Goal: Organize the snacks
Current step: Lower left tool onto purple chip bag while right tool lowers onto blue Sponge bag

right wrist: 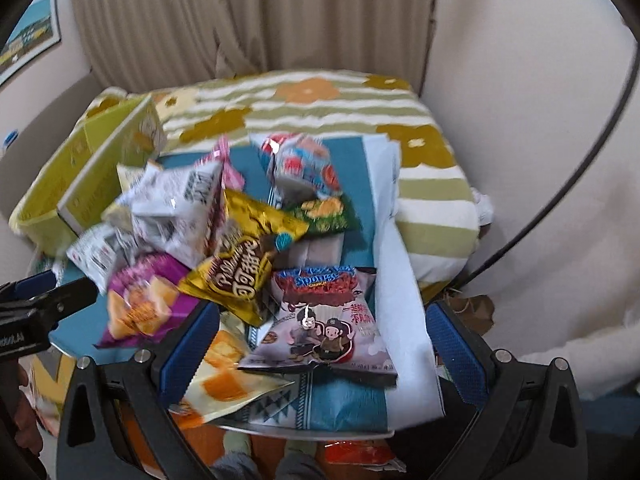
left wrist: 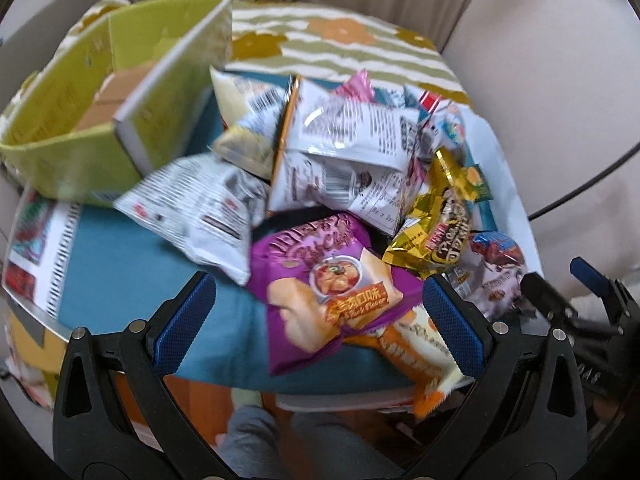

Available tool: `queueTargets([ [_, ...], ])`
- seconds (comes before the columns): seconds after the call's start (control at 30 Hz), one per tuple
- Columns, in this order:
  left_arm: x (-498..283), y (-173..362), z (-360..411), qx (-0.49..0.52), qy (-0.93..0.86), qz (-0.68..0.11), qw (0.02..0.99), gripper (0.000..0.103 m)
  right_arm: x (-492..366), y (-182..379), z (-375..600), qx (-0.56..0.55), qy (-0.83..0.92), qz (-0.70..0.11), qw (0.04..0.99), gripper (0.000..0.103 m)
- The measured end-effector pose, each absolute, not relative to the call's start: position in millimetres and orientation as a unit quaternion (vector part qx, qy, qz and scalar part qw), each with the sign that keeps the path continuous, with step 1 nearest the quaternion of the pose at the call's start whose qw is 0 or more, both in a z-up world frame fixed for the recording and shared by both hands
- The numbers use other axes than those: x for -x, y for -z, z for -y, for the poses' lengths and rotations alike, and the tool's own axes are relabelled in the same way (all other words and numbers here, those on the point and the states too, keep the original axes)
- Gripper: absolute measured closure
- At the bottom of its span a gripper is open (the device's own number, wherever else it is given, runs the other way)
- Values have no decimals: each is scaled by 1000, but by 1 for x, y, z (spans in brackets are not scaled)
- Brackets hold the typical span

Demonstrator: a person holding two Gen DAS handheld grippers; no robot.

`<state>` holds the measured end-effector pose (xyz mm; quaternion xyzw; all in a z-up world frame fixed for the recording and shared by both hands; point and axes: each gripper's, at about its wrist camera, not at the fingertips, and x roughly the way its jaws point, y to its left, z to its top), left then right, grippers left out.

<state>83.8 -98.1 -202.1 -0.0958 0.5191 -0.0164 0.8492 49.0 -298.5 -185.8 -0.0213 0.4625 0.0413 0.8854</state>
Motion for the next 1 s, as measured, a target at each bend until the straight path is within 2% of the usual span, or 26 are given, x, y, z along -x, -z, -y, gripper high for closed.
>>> queueTargets([
  [0.57, -110, 266, 102, 150, -27, -567, 810, 2, -88, 245, 299, 55, -93, -502, 858, 0],
  [0.63, -109, 268, 102, 159, -20, -569, 806, 10, -90, 247, 298, 55, -95, -505, 856, 0],
  [0.77, -106, 272, 98, 162, -14, -572, 804, 17, -94, 253, 299, 55, -94, -511, 853, 0],
  [0.83, -105, 270, 95, 158, -12, -570, 806, 27, -96, 255, 300, 55, -93, -514, 851, 0],
  [1.0, -108, 259, 86, 154, -3, -565, 811, 36, -99, 257, 301, 57, -92, -516, 850, 0],
])
